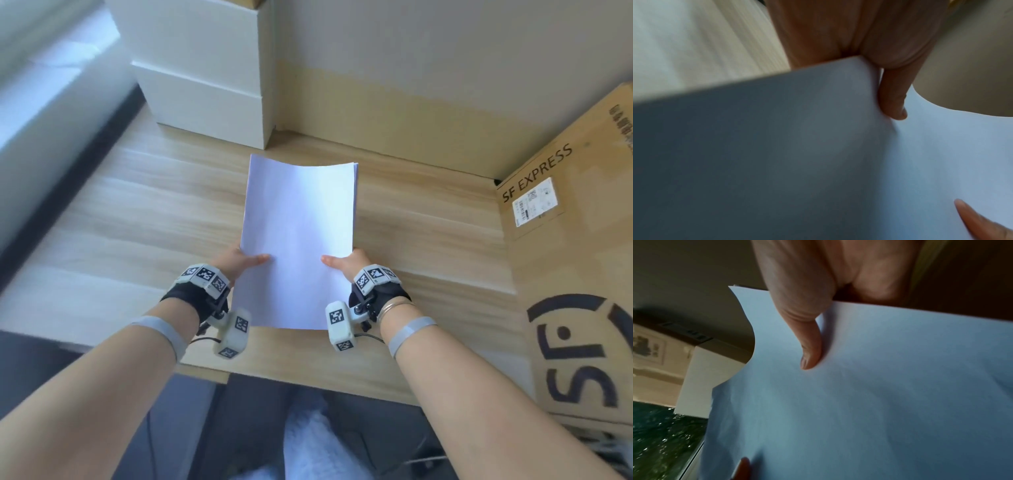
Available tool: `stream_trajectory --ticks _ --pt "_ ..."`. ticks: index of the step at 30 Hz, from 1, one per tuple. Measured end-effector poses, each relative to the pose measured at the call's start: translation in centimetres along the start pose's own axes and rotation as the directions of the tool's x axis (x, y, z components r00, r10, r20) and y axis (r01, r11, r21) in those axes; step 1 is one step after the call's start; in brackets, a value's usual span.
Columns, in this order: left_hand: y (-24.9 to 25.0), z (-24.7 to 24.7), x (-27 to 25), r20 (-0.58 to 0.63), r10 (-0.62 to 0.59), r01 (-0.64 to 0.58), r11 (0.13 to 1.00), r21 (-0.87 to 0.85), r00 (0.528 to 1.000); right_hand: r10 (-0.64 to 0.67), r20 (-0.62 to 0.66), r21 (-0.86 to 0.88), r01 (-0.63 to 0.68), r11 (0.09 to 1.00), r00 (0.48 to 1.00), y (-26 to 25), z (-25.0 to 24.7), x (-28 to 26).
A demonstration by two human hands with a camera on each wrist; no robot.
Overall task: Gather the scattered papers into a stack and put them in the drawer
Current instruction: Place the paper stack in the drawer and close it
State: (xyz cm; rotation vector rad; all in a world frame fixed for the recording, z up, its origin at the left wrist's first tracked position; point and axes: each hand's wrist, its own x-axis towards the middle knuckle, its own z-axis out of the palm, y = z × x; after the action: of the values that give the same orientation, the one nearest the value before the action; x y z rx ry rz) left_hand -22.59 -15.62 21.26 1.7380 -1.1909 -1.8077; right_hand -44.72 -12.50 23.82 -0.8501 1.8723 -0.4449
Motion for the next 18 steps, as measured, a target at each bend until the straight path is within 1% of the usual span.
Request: stream_trajectory --ticks 2,3,6,7,8,10,12,13,14,15,18 --pt "-2.6 -1.7 -1.3 -0.080 0.007 -0.004 0.999 0.037 0.997 0.001 0.040 -0.012 0.000 1.000 0.999 0.6 2.3 -1.9" --pt "-3.2 -2.3 -2.9 -0.102 0.003 0.004 0.997 0.072 0.995 0.005 0.062 -0.026 -0.004 1.000 0.998 1.1 3.4 -2.7" --pt "-6.4 -4.8 -6.3 -0.153 -0.038 0.075 0.967 0.242 0.987 0.029 0.093 -0.103 -0.020 0.995 0.995 2.6 7.0 -5.1" --pt "-7.2 -5.6 -7.6 -0.145 -0.047 0.079 0.971 0.224 0.988 0.028 0.102 -0.111 -0.017 0.994 0.994 3.0 8.0 -6.0" --pt "-8.5 -6.5 -8.1 -0.138 -0.029 0.055 0.980 0.190 0.990 0.013 0.100 -0.100 -0.003 0.995 0.995 3.4 9.2 -6.8" --pt "-10.8 -8.2 -10.2 -0.117 -0.005 0.026 0.983 0.180 0.993 -0.053 0.093 -0.012 0.054 0.998 0.994 3.9 11.4 -8.6" --pt "-13.2 -10.0 -11.8 -0.112 -0.027 0.044 0.988 0.148 0.993 -0.130 0.060 0.099 0.124 0.987 0.990 4.5 13.5 -9.9" --pt "-13.8 -10.5 -13.3 -0.103 -0.036 0.050 0.989 0.137 0.994 -0.160 0.043 0.120 0.154 0.981 0.986 4.9 14.5 -10.4" --pt "-15.3 -11.5 -14.1 -0.100 -0.046 0.058 0.991 0.122 0.994 -0.177 0.033 0.133 0.171 0.976 0.984 5.3 15.7 -10.9" --pt "-15.7 -11.8 -14.6 -0.081 -0.048 0.055 0.995 0.082 0.996 -0.185 0.024 0.137 0.180 0.974 0.982 5.6 16.1 -10.8" --pt "-18.4 -13.7 -17.1 -0.069 -0.086 0.087 0.996 0.012 0.994 -0.171 0.114 0.111 0.158 0.981 0.979 6.8 19.5 -11.3"
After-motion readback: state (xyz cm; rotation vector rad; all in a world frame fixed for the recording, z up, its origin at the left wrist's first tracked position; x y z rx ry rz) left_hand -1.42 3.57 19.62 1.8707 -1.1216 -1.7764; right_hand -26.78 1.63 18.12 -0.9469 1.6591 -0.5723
